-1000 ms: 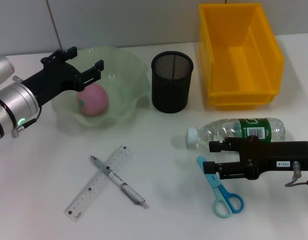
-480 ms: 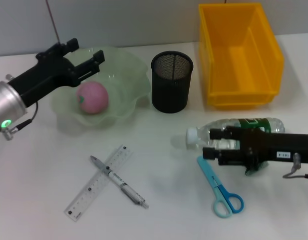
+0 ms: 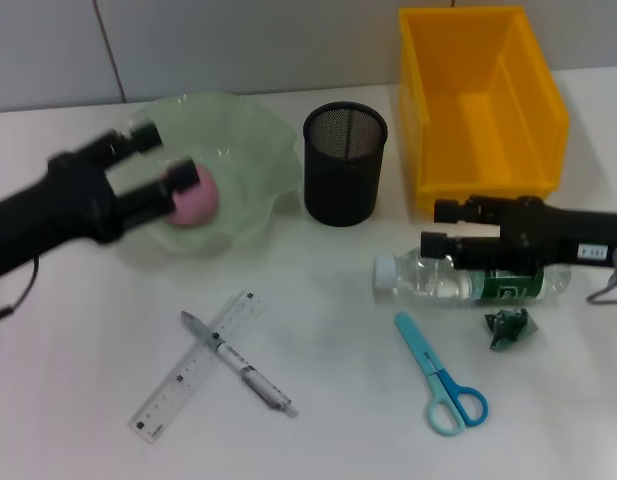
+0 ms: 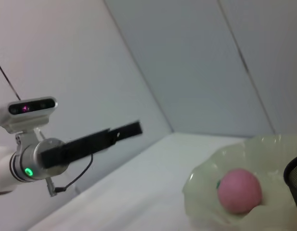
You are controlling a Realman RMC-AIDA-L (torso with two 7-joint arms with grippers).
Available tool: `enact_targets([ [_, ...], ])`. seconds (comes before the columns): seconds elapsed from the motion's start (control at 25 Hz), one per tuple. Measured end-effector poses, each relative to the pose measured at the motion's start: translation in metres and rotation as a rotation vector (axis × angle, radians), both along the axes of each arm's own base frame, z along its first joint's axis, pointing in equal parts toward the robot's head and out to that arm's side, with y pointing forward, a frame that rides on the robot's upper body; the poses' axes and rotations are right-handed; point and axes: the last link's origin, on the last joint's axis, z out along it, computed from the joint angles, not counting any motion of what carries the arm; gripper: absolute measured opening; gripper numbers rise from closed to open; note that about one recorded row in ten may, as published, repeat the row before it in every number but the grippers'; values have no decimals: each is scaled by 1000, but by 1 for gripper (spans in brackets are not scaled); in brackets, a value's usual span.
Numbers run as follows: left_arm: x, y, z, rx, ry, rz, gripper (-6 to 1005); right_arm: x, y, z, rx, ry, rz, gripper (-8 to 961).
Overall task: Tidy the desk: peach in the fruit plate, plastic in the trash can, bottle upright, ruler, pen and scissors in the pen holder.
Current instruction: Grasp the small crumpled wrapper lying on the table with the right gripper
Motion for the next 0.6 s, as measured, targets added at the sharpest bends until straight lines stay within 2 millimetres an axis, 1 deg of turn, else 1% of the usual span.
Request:
enact_targets([
  [0.08,0,-9,-4,-60,19,-35,808,-10,8,10,-48,-50,-12,773],
  [0.12,0,-17,-8,-108,37,-71,808,-23,18,19,-110,-130,-21,773],
  [0.16,0,-17,-8,-108,37,-71,808,-23,18,19,-110,-130,-21,773],
  [0.2,0,-20,-10,-125,45,-87,809,-29,21,23,-139,-167,-22,773],
  [0.36,-2,-32,-20,-155,70,-133,809,-58,35,38,-275,-330,30,772],
  [0.44,-3,-36,-23,-152,80,-144,809,-72,39,43,-339,-422,71,772],
  [0.6,-5,-43,-30,-158,99,-167,809,-84,43,45,-419,-602,110,771],
])
